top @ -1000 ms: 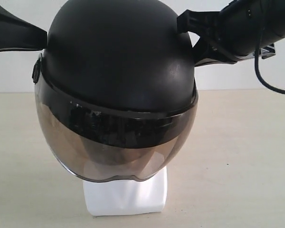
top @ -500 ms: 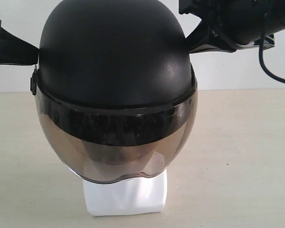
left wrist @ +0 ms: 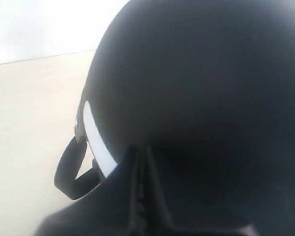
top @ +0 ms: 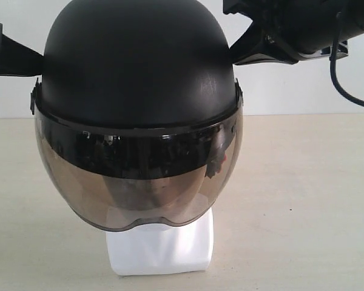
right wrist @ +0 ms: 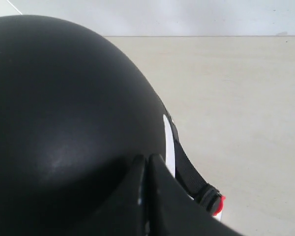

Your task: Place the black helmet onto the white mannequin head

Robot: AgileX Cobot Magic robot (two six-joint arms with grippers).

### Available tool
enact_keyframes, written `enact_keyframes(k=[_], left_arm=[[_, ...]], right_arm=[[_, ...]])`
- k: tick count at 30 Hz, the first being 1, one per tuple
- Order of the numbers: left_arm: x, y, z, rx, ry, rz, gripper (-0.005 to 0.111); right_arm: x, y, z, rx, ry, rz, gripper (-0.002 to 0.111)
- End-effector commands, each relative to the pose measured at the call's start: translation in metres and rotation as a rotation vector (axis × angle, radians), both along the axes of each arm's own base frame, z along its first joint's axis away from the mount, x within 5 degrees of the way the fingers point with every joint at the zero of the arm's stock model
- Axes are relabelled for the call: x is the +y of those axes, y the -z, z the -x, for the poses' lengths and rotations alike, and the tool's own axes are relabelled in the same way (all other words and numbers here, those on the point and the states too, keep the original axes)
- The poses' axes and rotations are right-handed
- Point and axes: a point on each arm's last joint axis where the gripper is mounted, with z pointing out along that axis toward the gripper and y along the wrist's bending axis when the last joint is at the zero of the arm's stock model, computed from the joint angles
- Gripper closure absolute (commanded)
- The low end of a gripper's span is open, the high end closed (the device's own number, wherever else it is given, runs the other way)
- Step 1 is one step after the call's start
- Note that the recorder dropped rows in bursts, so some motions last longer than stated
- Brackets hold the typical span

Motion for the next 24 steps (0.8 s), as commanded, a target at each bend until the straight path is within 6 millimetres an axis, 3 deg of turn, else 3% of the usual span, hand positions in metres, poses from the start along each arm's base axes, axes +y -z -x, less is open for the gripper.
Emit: enact_keyframes(k=[1, 9, 14, 16, 21, 24], left_arm=[[-0.0055, 0.0023, -0.0004, 0.038, 0.023, 0.042, 0.102], [-0.0037, -0.0019, 0.0025, 0.002, 0.016, 0.032, 0.102], [-0.0035, -0.0018, 0.0034, 0.004, 0.02, 0.025, 0.102], [-0.0036, -0.0014, 0.0038, 0.007, 0.024, 0.022, 0.096], [-0.0033, -0.0019, 0.0052, 0.006, 0.027, 0.017, 0.063], [-0.0029, -0.0036, 0.0071, -0.002, 0.027, 0.019, 0.052]], right_arm=[[0.0142, -0.0035, 0.0126, 0.082, -0.064, -0.088, 0.109], [0.0129, -0.0033, 0.0118, 0.082, -0.056, -0.085, 0.107], [0.0129, -0.0035, 0.0115, 0.079, -0.054, -0.087, 0.093], [0.0129, -0.0035, 0.0115, 0.079, -0.054, -0.087, 0.085], [0.013, -0.0031, 0.0121, 0.085, -0.059, -0.084, 0.055], [0.0131, -0.0026, 0.0128, 0.093, -0.063, -0.082, 0.049]])
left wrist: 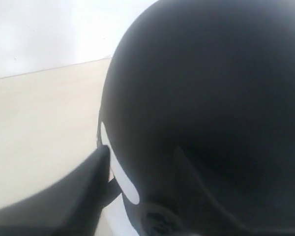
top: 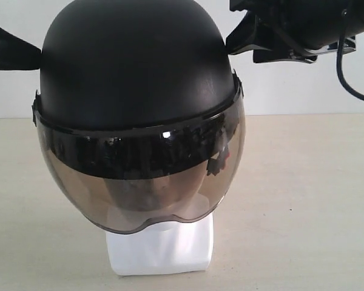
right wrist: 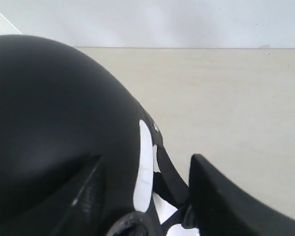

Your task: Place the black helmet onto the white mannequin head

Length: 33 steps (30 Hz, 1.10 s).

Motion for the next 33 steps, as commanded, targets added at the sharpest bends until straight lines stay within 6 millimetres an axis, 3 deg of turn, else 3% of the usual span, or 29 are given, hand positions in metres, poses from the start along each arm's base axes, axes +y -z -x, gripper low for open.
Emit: enact_keyframes(k=[1, 8, 12, 17, 21, 23, 26, 33], left_arm=[[-0.007, -0.002, 0.007, 0.034, 0.045, 0.053, 0.052], [-0.002, -0.008, 0.015, 0.001, 0.019, 0.036, 0.052], [0.003, -0.01, 0.021, -0.001, -0.016, 0.014, 0.052], [0.007, -0.025, 0.041, -0.05, -0.037, 0.062, 0.052], [0.009, -0.029, 0.054, -0.031, -0.041, 0.089, 0.052], [0.008, -0.027, 0.055, -0.007, -0.032, 0.087, 0.053], [0.008, -0.026, 0.056, 0.021, -0.029, 0.091, 0.064], [0.009, -0.028, 0.057, -0.005, -0.041, 0.097, 0.099]], right_arm=[[0.016, -0.001, 0.015, 0.128, -0.086, -0.096, 0.049], [0.005, -0.008, 0.021, 0.089, -0.033, -0.042, 0.05], [-0.008, -0.023, 0.035, 0.046, 0.023, -0.023, 0.05], [-0.024, -0.037, 0.056, 0.014, 0.066, 0.025, 0.05], [-0.031, -0.031, 0.06, 0.042, 0.07, 0.13, 0.052], [-0.034, -0.028, 0.06, 0.056, 0.073, 0.184, 0.069], [-0.039, -0.026, 0.058, 0.027, 0.093, 0.255, 0.108], [-0.035, -0.018, 0.049, 0.045, 0.079, 0.28, 0.108]])
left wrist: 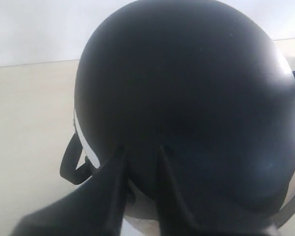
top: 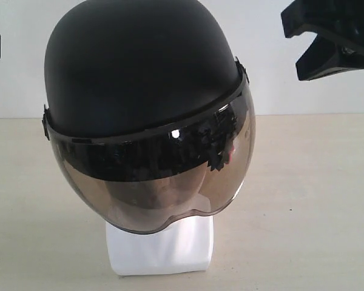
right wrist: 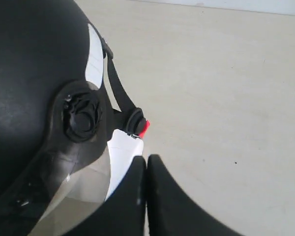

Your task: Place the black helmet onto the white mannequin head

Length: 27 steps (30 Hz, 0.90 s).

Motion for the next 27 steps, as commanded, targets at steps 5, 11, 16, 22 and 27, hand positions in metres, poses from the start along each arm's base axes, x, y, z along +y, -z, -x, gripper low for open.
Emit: enact_keyframes(k=[5, 11, 16, 22, 27], left_arm=[[0.001, -0.005, 0.005, -0.04, -0.015, 0.009, 0.102], [0.001, -0.005, 0.006, -0.038, -0.011, 0.005, 0.102], [0.001, -0.005, 0.006, -0.031, -0.014, 0.01, 0.102], [0.001, -0.005, 0.006, -0.031, -0.014, 0.01, 0.102], [0.001, -0.005, 0.006, -0.031, -0.014, 0.01, 0.102]], right_arm=[[0.009, 0.008, -0.008, 0.04, -0.023, -0.034, 0.108], [0.019, 0.01, -0.008, 0.072, -0.088, -0.1, 0.108], [0.024, 0.015, -0.011, 0.109, -0.099, -0.115, 0.108], [0.032, 0.018, -0.013, 0.158, -0.127, -0.179, 0.108], [0.04, 0.023, -0.012, 0.175, -0.148, -0.163, 0.108]])
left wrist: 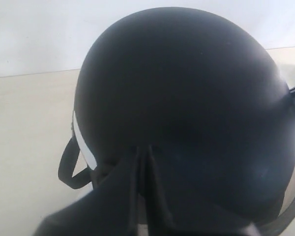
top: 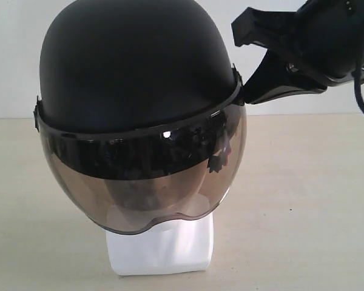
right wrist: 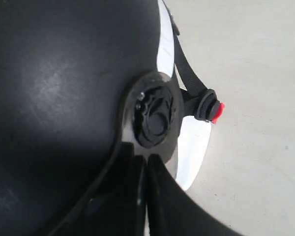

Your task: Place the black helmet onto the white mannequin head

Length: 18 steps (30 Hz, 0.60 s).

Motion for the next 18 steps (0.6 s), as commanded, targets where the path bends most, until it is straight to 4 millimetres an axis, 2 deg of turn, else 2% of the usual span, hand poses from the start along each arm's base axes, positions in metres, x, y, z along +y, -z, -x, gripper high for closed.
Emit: enact_keyframes(k=[1, 18], left_arm=[[-0.0008, -0.0008, 0.0023, 0.0, 0.004, 0.005, 0.102], [-0.0009, -0.0007, 0.0024, 0.002, 0.005, 0.005, 0.102]], right_arm=[[0.0109, 0.0041, 0.0022, 0.02, -0.036, -0.005, 0.108], [0.0149, 0.0069, 0.0048, 0.067, -0.029, -0.01, 0.108]])
